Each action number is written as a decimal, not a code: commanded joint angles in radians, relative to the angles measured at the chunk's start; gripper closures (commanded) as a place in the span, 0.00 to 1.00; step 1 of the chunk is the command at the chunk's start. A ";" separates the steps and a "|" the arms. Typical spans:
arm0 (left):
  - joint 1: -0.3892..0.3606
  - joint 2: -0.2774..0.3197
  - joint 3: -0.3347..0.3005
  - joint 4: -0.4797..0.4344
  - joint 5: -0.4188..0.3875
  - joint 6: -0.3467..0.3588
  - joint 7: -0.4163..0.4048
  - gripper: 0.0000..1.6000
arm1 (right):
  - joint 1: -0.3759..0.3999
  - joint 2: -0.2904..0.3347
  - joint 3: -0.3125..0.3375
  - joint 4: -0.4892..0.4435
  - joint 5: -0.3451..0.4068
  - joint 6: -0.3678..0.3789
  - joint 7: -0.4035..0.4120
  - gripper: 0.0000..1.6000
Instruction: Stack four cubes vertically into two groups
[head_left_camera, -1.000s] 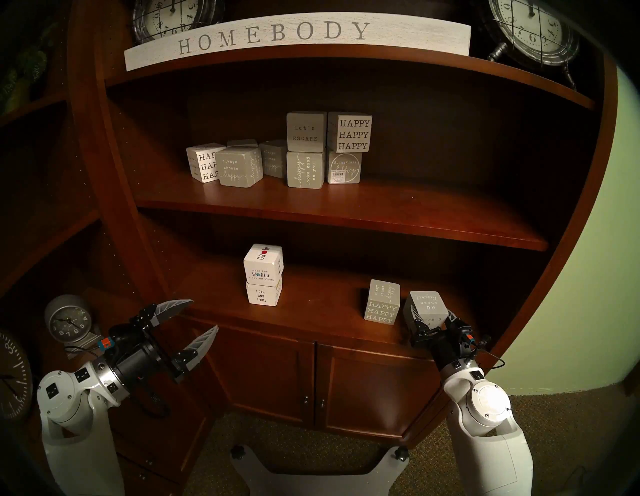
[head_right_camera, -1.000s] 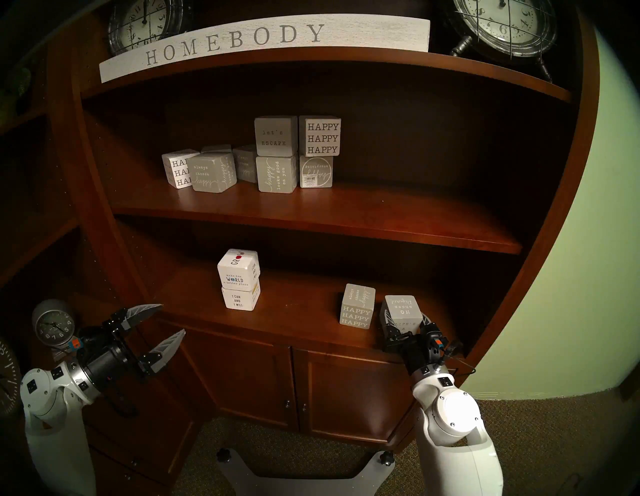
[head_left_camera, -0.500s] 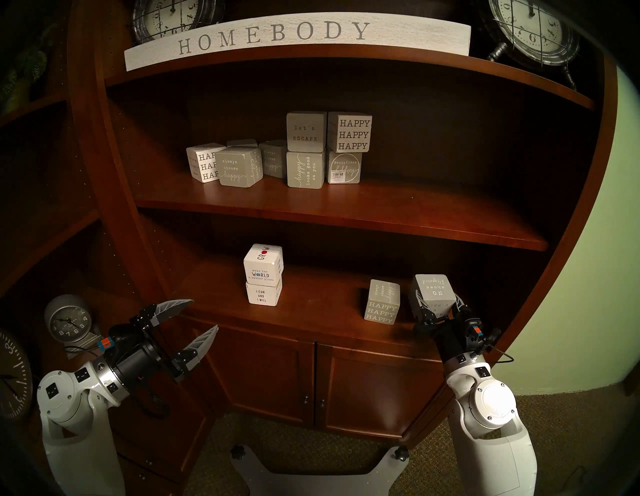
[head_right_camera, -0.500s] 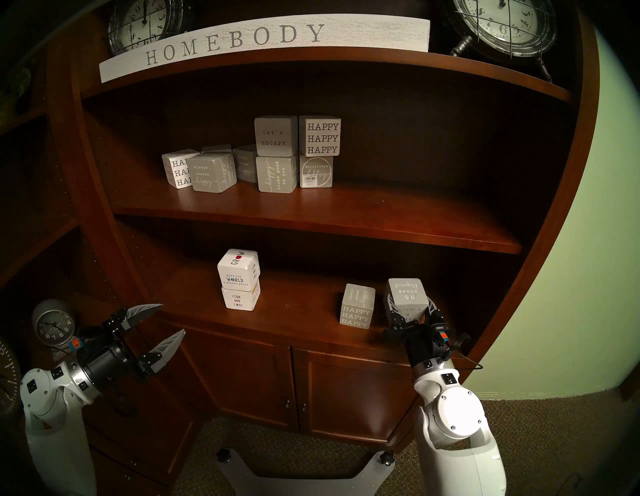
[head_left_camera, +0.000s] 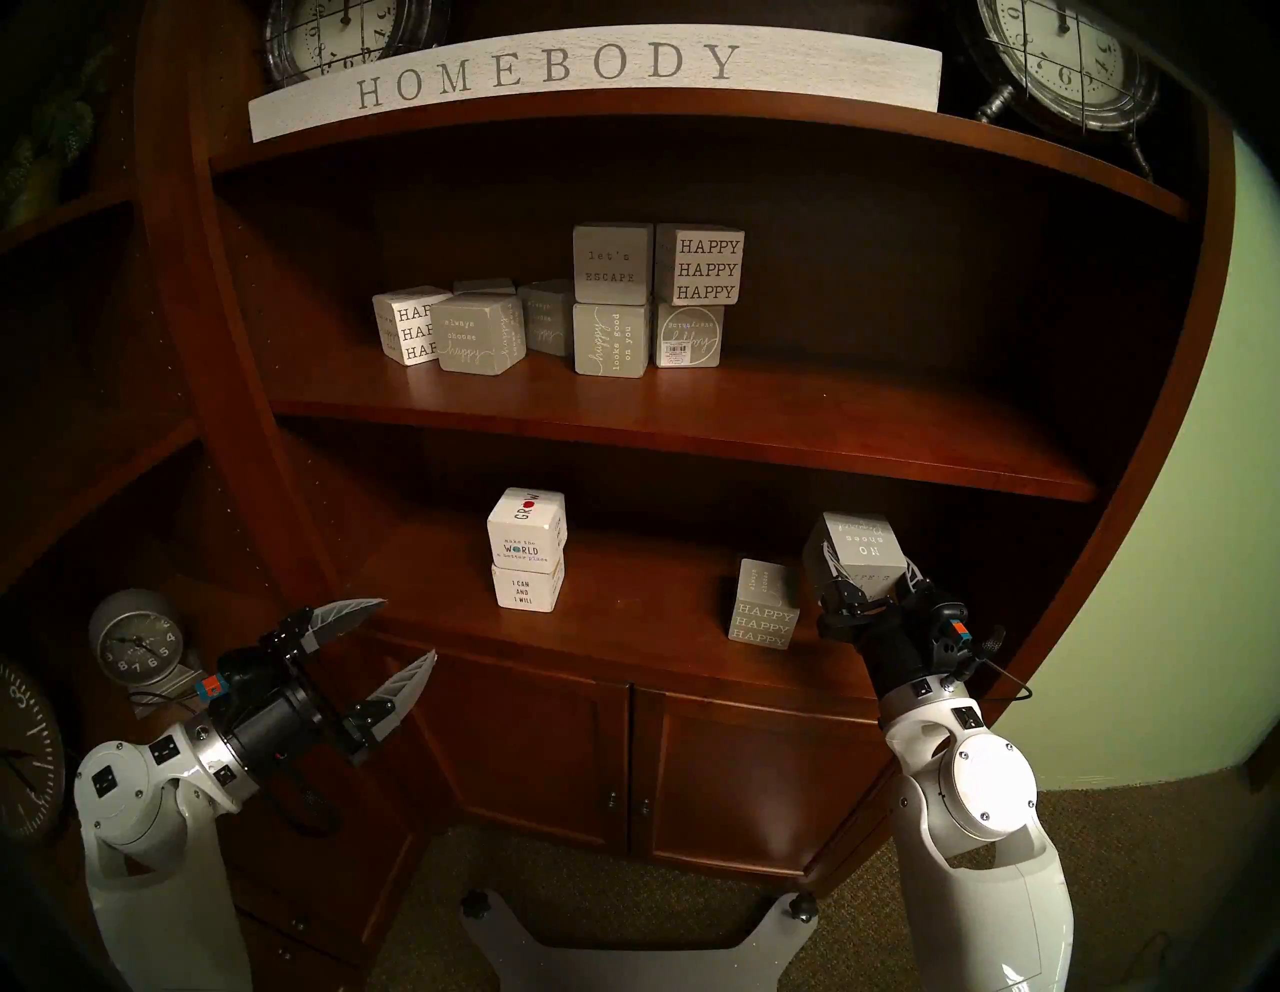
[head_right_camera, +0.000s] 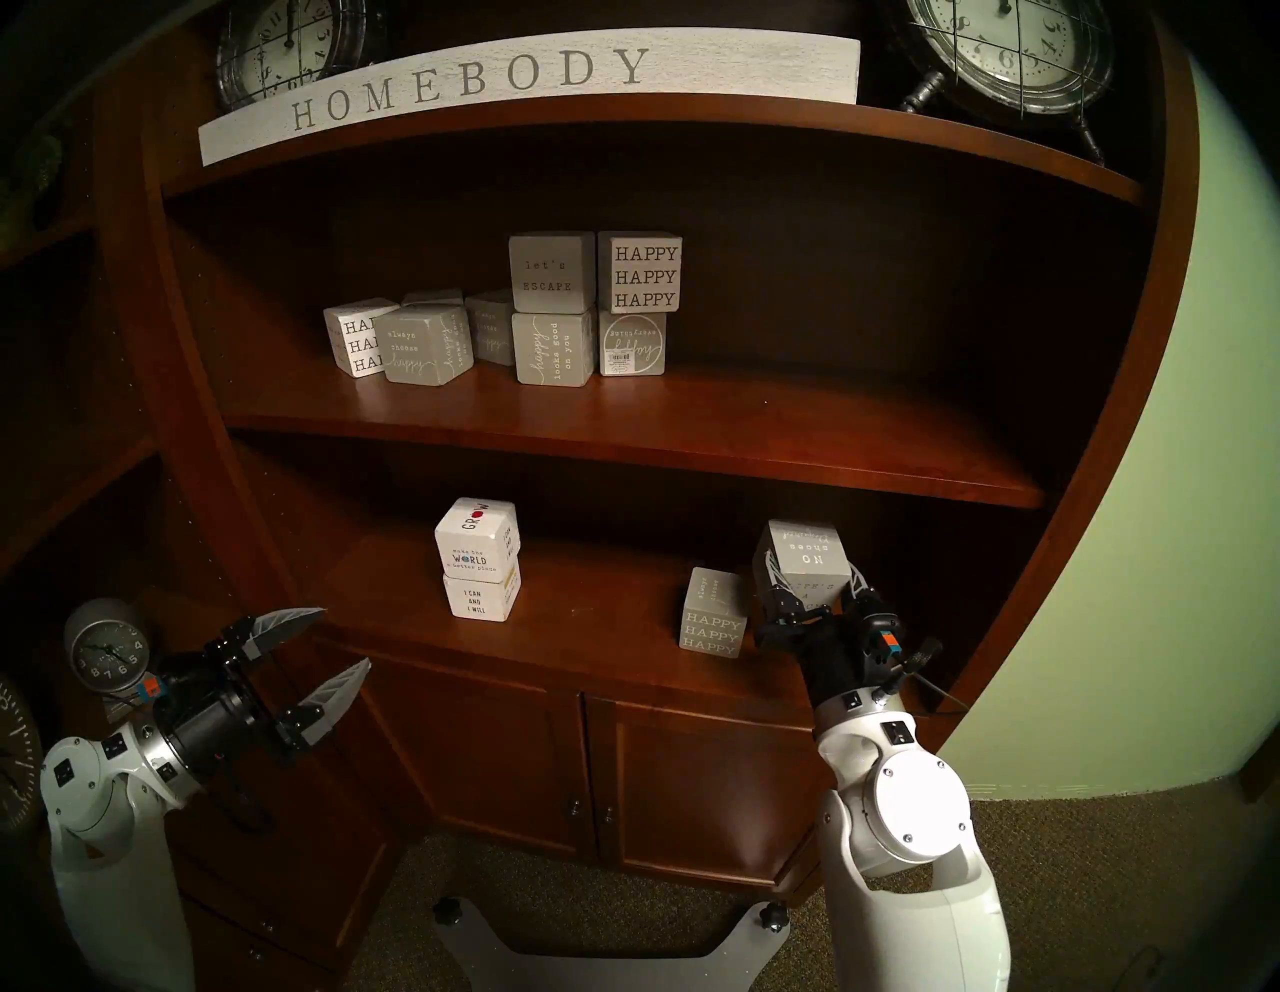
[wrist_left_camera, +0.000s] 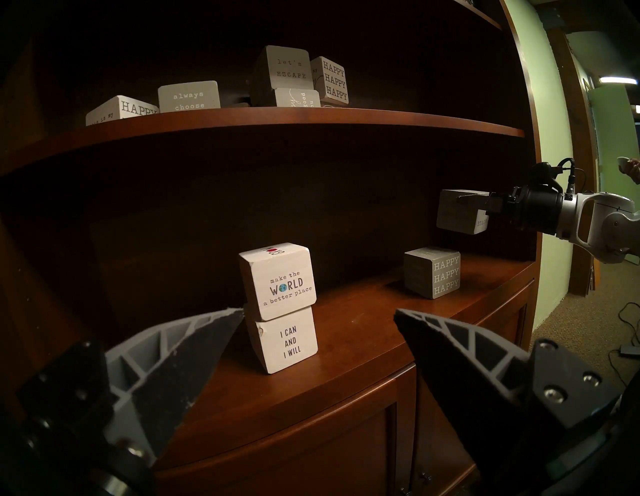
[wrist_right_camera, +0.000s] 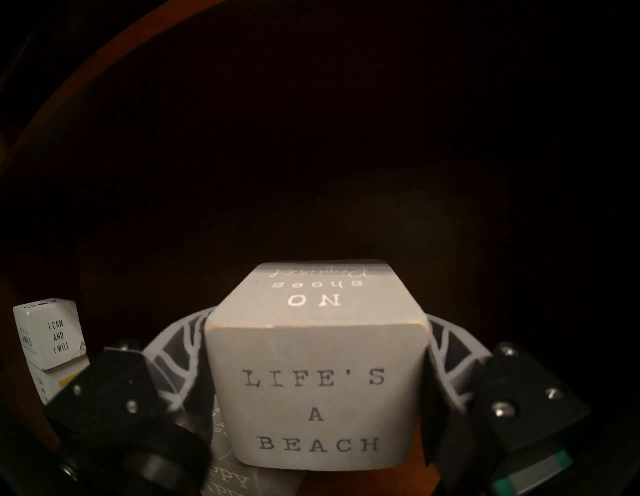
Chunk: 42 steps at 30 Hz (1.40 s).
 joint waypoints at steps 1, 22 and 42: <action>-0.001 0.001 0.000 -0.011 0.002 0.001 0.000 0.00 | 0.072 -0.021 -0.041 -0.001 -0.009 0.003 -0.011 0.94; -0.009 -0.010 -0.006 -0.012 0.012 0.005 -0.013 0.00 | 0.100 -0.053 -0.125 0.062 -0.077 -0.014 -0.064 0.87; -0.017 -0.020 -0.012 -0.012 0.020 0.007 -0.024 0.00 | 0.109 -0.076 -0.148 0.098 -0.081 -0.023 -0.096 0.80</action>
